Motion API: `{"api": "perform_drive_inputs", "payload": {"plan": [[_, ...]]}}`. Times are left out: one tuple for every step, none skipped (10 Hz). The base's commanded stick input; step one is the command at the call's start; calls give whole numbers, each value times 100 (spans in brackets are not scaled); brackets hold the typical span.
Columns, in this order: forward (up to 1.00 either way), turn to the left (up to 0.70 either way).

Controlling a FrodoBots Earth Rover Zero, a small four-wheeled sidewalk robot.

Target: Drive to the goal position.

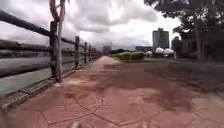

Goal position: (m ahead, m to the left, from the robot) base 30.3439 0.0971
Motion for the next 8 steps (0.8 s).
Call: {"api": "perform_drive_inputs", "payload": {"plan": [[100,0],[100,6],[100,27],[100,27],[100,27],[100,0],[100,0],[100,21]]}}
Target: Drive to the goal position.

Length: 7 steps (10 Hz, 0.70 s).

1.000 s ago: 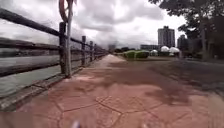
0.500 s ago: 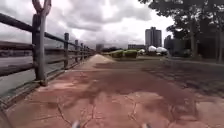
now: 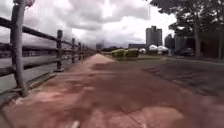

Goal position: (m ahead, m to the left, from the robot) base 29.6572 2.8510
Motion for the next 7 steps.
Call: {"api": "perform_drive_inputs", "payload": {"plan": [[100,14],[100,0],[100,0],[100,0],[100,0],[100,0],[100,0]]}}
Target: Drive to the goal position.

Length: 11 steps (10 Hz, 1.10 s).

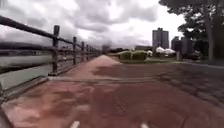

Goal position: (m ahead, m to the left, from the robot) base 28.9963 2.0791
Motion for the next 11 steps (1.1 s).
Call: {"api": "perform_drive_inputs", "payload": {"plan": [[100,0],[100,0],[100,0],[100,0],[100,0],[100,0],[100,0],[100,0],[100,0],[100,0],[100,0]]}}
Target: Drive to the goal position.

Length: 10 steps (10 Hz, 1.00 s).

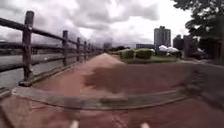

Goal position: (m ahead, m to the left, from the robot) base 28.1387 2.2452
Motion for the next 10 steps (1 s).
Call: {"api": "perform_drive_inputs", "payload": {"plan": [[100,0],[100,0],[100,0],[100,0],[100,0],[100,0],[100,0],[100,0],[100,0],[100,0]]}}
